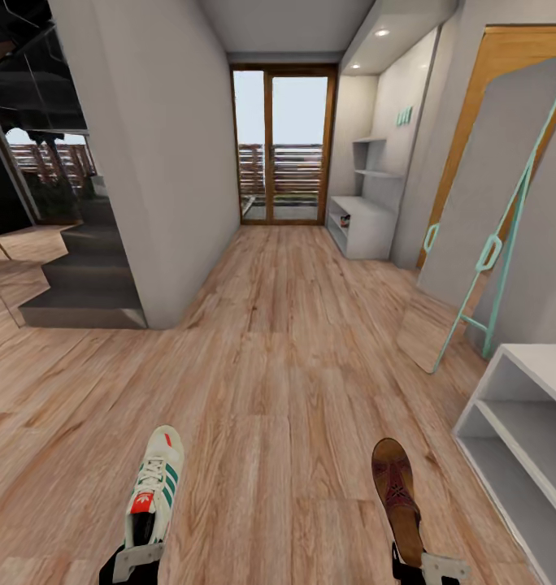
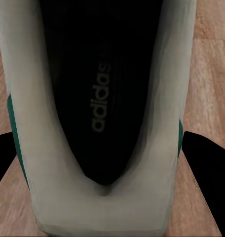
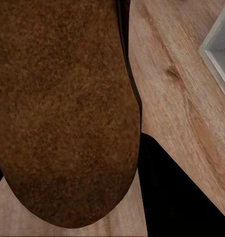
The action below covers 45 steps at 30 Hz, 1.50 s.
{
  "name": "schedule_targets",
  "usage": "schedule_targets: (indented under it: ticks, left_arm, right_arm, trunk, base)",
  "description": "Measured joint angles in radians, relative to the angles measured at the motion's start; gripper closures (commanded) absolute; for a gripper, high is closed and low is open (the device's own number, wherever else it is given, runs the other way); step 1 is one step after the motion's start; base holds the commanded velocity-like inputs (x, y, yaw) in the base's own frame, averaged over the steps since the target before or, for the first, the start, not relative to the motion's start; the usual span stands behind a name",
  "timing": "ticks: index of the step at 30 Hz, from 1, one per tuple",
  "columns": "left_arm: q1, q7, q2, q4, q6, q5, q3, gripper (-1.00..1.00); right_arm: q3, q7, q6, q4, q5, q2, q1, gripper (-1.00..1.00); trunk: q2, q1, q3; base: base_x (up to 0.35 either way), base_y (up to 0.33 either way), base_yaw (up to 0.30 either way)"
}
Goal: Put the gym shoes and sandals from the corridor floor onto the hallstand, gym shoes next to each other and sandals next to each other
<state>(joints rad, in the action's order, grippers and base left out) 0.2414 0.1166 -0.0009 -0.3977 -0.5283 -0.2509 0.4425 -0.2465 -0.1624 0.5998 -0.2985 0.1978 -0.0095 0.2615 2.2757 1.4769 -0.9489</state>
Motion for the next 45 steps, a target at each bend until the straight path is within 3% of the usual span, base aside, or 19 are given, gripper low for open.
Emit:
schedule_targets:
  ticks: [45]
  left_arm:
    - [0.000, 0.000, 0.000, 0.000, 0.001, 0.000, 0.000, 1.00]
  right_arm:
    - [-0.002, -0.001, -0.001, -0.001, 0.000, -0.002, 0.000, 1.00]
  trunk:
    - [0.000, 0.000, 0.000]
  base:
    - [0.338, 0.000, 0.000]
